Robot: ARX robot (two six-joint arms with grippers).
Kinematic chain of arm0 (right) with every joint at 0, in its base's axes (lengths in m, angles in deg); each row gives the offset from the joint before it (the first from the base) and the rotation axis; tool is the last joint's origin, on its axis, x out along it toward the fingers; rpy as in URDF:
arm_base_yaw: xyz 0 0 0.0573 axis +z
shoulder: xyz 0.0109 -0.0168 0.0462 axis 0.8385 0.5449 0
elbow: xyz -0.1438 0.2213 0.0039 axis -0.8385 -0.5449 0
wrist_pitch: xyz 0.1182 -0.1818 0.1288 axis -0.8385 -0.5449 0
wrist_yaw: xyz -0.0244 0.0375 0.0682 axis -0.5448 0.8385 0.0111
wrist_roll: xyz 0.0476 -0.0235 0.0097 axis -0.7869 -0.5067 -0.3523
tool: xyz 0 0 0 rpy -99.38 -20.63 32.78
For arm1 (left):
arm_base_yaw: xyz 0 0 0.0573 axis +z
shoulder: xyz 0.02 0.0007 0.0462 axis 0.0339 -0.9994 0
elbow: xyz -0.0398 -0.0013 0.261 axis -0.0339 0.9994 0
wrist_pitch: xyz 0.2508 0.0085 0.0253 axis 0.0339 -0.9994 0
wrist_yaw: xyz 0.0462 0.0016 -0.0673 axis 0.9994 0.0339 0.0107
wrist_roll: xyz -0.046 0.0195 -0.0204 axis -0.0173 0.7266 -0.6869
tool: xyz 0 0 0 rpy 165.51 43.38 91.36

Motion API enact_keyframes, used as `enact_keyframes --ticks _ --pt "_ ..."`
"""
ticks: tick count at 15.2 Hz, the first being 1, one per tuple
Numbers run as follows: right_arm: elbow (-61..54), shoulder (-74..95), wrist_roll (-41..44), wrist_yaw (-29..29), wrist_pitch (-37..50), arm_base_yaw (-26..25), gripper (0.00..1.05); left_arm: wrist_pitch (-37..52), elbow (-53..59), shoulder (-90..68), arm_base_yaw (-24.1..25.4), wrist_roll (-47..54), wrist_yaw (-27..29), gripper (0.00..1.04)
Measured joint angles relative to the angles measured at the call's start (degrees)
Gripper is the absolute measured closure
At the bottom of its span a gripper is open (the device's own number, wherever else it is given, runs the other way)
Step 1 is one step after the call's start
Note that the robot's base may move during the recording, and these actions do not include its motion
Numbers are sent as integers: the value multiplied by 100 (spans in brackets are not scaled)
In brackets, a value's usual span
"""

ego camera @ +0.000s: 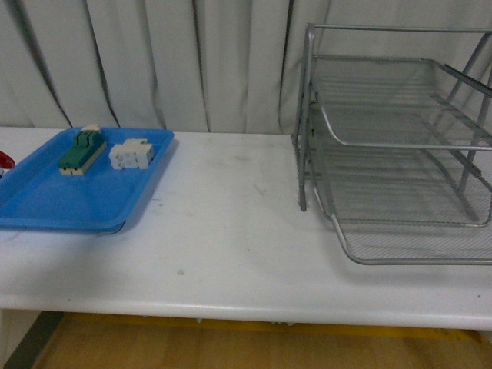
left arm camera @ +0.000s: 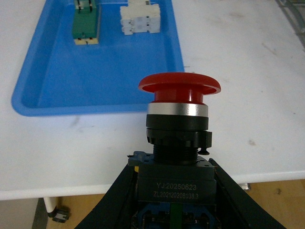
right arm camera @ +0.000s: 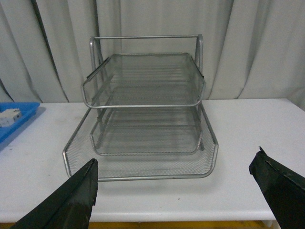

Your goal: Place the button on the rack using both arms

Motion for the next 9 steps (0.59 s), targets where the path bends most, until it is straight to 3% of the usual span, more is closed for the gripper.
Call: enact_keyframes --ticks 9 --pt "0 0 0 -4 0 0 6 -9 83 20 31 2 -42 69"
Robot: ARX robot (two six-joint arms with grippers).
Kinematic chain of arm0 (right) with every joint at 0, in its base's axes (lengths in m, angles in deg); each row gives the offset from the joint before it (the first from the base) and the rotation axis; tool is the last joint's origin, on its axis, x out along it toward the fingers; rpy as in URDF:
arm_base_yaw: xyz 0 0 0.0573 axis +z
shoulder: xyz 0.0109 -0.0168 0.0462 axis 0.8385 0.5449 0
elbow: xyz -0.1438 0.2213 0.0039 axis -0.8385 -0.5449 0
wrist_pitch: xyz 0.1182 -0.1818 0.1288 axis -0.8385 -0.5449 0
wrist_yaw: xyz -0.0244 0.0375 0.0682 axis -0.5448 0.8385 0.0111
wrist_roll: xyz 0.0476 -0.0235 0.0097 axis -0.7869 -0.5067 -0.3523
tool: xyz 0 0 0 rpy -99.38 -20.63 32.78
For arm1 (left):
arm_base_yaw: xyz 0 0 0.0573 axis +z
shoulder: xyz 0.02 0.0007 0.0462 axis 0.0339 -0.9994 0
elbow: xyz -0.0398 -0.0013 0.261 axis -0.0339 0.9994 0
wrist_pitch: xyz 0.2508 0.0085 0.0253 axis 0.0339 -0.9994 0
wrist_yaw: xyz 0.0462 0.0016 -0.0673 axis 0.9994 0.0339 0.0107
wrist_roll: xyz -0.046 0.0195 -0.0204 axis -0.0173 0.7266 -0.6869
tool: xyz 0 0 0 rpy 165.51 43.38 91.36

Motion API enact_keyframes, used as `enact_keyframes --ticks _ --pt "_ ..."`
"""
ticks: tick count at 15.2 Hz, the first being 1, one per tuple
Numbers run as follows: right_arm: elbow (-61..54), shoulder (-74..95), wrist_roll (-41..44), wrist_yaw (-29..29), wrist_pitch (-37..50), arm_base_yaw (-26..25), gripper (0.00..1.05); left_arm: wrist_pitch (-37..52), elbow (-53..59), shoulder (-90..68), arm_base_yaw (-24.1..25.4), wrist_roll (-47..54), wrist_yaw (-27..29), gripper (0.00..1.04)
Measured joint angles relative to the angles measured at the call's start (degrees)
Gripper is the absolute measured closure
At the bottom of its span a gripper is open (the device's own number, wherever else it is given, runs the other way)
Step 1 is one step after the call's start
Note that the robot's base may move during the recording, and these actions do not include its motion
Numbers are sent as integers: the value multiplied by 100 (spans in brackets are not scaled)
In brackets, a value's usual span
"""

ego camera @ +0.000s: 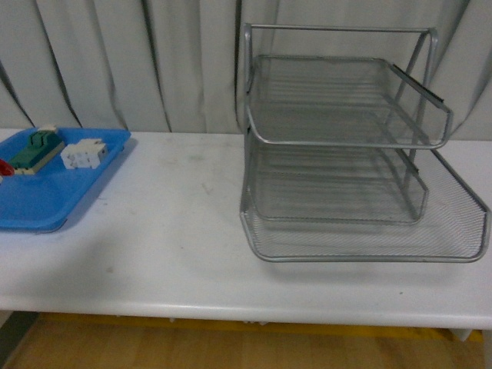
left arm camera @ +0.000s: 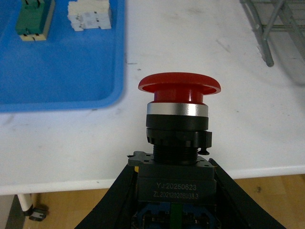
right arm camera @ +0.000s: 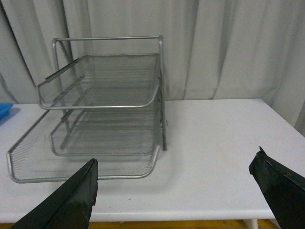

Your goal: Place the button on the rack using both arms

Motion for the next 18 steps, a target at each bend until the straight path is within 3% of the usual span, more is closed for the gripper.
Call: enact_keyframes --ticks 5,10,13,14,16,18 --pt "0 0 0 0 0 0 6 4 11 2 -35 2 31 69" --pt "0 4 0 -24 -24 0 6 -120 -380 -20 -549 -28 240 69" --pt "0 0 -2 -20 -4 0 6 -168 -1250 -304 -1554 -289 645 69" --pt "0 0 0 -13 -7 0 6 -164 -1484 -772 -2872 -424 726 69" --pt "0 0 -2 -11 -4 0 6 -129 -1617 -1167 -3526 -404 761 69" --pt "0 0 -2 -11 -7 0 6 -157 -1858 -1631 -3685 -400 778 69"
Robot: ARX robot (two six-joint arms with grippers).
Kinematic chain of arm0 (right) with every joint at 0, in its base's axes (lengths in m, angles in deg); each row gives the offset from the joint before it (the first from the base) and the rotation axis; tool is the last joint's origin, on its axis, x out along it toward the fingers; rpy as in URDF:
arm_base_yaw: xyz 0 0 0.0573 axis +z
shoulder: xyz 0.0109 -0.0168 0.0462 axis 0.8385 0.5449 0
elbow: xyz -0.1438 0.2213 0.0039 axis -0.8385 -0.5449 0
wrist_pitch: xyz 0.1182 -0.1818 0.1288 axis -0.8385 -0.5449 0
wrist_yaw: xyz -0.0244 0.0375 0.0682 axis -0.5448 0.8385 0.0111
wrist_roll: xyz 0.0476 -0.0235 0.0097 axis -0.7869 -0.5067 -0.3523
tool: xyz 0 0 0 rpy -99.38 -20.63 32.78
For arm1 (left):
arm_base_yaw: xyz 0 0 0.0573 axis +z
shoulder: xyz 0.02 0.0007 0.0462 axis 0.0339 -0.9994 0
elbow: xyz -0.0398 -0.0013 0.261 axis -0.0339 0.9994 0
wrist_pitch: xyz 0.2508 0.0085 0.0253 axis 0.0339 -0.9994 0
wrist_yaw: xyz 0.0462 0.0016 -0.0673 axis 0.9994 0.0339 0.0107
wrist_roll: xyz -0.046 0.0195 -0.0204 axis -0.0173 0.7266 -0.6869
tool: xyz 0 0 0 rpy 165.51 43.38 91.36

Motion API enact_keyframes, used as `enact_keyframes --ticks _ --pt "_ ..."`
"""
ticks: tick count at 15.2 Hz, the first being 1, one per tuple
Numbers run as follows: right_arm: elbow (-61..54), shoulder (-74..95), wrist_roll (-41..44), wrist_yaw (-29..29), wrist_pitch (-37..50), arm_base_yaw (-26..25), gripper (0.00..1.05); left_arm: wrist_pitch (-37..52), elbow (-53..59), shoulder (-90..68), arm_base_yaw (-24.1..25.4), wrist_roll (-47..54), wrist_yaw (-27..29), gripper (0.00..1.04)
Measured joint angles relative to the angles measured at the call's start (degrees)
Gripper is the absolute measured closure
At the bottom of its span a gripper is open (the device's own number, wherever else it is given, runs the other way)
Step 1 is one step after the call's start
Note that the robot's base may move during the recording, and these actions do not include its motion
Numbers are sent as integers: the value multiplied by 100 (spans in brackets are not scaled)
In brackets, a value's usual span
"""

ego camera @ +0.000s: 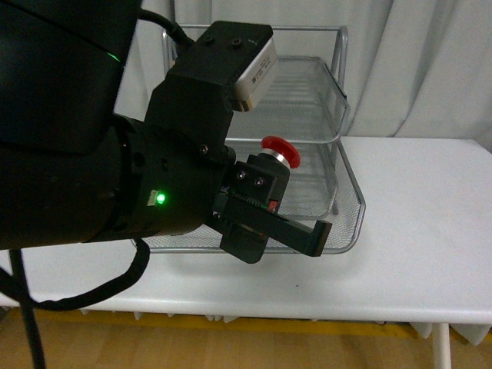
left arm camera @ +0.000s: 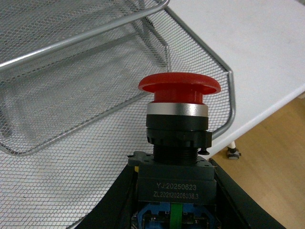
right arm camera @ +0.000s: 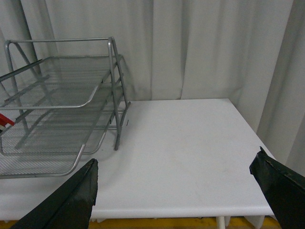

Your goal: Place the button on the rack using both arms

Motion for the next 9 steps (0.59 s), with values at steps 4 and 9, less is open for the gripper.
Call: enact_keyframes --ticks 4,9 --pt "0 0 2 2 2 0 6 -503 -962 -960 144 151 55 69" --pt "0 0 0 4 2 0 6 -1858 -2817 -2352 474 398 155 69"
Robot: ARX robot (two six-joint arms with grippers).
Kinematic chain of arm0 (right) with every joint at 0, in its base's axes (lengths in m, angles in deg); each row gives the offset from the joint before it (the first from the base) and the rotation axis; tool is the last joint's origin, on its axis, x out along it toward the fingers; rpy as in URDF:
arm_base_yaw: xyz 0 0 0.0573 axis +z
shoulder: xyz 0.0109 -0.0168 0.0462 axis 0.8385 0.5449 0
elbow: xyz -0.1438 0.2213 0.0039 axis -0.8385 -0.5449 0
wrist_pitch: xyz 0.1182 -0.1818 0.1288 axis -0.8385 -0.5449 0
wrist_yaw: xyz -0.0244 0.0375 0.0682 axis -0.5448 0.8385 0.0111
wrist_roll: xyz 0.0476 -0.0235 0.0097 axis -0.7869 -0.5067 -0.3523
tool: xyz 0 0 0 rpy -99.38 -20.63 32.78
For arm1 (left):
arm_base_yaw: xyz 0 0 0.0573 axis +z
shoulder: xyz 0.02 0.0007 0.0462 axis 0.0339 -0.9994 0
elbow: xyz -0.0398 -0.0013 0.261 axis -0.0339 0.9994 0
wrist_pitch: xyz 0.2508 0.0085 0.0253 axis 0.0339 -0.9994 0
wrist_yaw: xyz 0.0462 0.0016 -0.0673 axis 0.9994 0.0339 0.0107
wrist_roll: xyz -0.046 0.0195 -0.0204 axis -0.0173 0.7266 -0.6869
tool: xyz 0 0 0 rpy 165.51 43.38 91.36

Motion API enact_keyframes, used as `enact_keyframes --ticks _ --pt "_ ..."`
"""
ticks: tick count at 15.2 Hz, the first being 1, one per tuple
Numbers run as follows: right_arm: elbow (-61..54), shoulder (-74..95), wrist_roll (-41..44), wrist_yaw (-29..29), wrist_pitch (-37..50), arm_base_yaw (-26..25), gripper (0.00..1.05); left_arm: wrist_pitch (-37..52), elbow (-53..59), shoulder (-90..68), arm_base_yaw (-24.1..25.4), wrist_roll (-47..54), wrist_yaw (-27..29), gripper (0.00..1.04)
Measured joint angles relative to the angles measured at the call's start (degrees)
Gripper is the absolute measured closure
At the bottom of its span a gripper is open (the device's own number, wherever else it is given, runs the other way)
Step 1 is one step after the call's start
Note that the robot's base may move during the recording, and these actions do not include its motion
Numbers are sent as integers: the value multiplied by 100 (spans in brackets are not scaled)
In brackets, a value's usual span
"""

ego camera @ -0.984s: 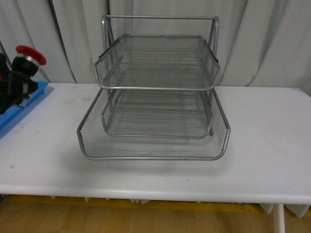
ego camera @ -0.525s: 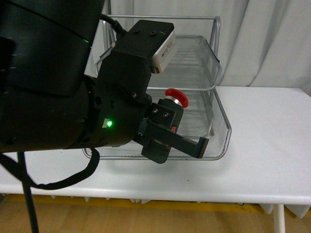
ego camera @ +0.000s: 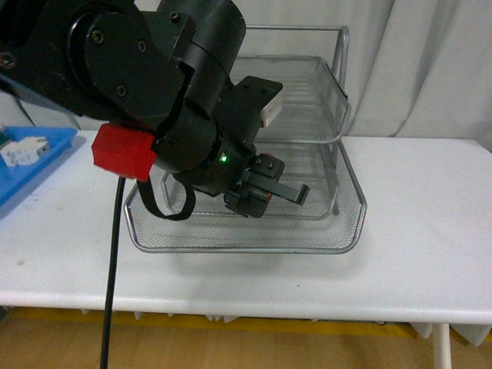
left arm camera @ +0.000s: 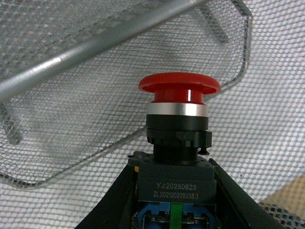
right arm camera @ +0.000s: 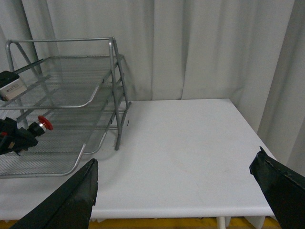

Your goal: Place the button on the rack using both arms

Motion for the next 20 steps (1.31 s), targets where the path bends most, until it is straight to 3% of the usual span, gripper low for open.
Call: enact_keyframes --ticks 5,6,9,10,14,17,20 --pt "0 0 0 0 0 0 6 -682 -1211 -649 55 -175 42 69" --pt "0 0 0 0 -2 0 6 -809 -1440 -752 39 -295 26 65" --pt "0 0 2 0 0 0 6 -820 -1464 -774 28 -483 -52 17" --pt "0 0 0 0 -2 0 6 -780 -1320 -693 28 -529 -68 7" --pt "0 0 0 2 -2 0 6 -315 -431 227 105 -557 -197 7" --pt "0 0 2 4 0 0 6 1145 1578 2028 245 -243 -190 7" --pt "0 0 0 2 0 0 6 1421 2544 3053 450 -129 -142 7"
